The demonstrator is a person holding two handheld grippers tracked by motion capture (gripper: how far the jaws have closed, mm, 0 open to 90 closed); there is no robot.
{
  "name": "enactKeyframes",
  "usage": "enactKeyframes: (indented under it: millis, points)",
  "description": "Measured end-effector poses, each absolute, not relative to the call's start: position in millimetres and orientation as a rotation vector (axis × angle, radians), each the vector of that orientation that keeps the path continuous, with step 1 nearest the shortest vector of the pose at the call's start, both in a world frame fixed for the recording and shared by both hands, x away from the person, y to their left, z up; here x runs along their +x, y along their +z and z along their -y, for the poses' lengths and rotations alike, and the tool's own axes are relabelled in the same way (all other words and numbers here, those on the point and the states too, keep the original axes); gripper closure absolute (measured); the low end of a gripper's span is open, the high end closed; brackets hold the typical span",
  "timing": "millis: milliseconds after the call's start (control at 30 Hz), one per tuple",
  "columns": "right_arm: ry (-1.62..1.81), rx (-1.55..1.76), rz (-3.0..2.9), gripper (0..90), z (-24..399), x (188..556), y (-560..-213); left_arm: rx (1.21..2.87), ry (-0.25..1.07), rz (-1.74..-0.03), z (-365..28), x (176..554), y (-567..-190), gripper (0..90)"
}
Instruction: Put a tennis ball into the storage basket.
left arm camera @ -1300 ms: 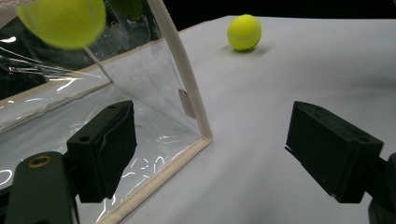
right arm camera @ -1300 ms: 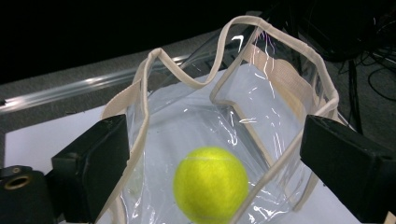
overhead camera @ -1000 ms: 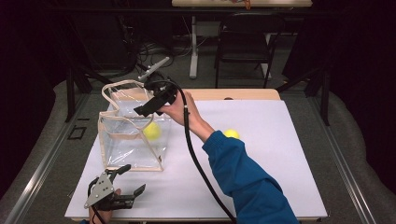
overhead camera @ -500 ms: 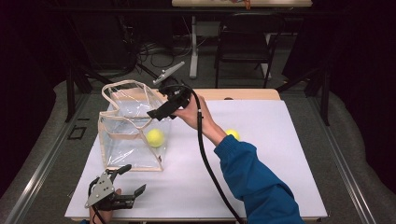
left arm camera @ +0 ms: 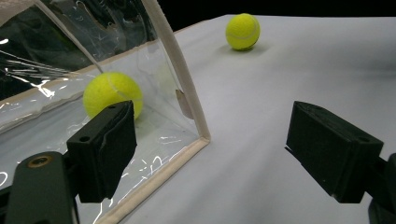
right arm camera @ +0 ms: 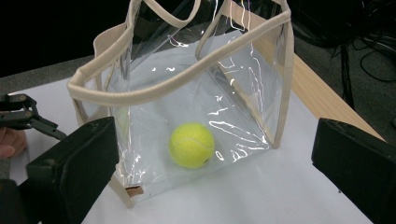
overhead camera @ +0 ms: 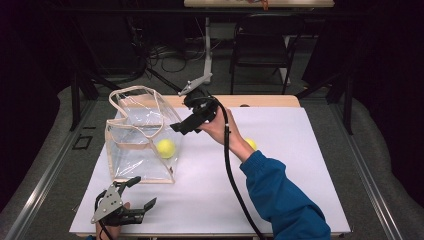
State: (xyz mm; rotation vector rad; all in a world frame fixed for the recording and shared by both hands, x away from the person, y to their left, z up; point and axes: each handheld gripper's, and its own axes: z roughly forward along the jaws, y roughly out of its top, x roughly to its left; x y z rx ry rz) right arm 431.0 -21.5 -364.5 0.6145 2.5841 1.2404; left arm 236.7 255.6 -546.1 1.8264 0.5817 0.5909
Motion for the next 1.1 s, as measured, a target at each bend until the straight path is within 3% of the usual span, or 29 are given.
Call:
enactKeyframes:
  millis: [1100]
  points:
    - [1.168, 0.678, -2.581, 0.0, 75, 409, -400, 1.823, 0.589, -0.588, -255, 235, -548, 15.9]
